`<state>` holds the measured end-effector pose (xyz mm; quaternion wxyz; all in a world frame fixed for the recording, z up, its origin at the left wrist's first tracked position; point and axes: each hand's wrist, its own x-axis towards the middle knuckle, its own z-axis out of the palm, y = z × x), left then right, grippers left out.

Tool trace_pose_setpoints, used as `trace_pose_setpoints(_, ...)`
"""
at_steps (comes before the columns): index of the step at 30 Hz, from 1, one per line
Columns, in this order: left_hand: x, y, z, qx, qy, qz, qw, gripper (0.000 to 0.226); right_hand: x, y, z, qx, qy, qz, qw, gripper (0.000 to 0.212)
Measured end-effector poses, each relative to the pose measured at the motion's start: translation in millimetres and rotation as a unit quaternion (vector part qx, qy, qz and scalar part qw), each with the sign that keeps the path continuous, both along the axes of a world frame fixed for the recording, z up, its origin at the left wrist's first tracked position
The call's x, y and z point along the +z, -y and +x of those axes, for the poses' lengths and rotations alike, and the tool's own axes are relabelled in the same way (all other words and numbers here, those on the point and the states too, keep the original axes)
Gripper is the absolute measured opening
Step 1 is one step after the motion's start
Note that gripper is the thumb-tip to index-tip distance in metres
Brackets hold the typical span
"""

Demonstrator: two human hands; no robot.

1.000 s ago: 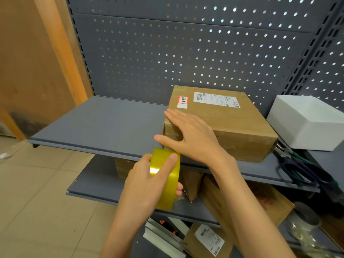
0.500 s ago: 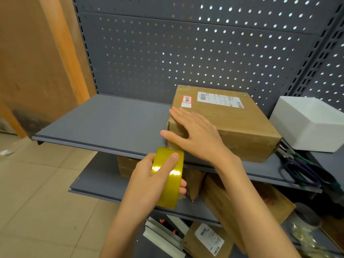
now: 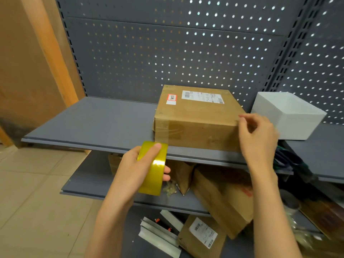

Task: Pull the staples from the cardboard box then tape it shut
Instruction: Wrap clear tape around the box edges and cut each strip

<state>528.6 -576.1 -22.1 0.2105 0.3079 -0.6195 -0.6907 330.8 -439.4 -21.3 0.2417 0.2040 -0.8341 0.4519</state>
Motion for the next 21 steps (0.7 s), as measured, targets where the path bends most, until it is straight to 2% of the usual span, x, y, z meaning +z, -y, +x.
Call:
trace_pose_setpoints(5,1,-4,1,0.005,0.000,0.001,1.000,0.023,-10,-25,-4,-0.100,0.009,0.005,0.995,0.026)
trace_pose_setpoints(11,0,-5,0,0.013,0.009,-0.008,1.000,0.026,-27,-49,-17,-0.129,0.093,0.221,0.962,0.028)
trace_pose_setpoints(18,1,-8,0,0.016,0.010,-0.013,1.000,0.023,-28,-52,-18,-0.139,0.078,0.219,0.963,0.028)
trace_pose_setpoints(21,1,-7,-1,0.019,0.015,-0.018,1.000,0.024,-26,-55,-17,-0.161,0.105,0.228,0.955,0.028)
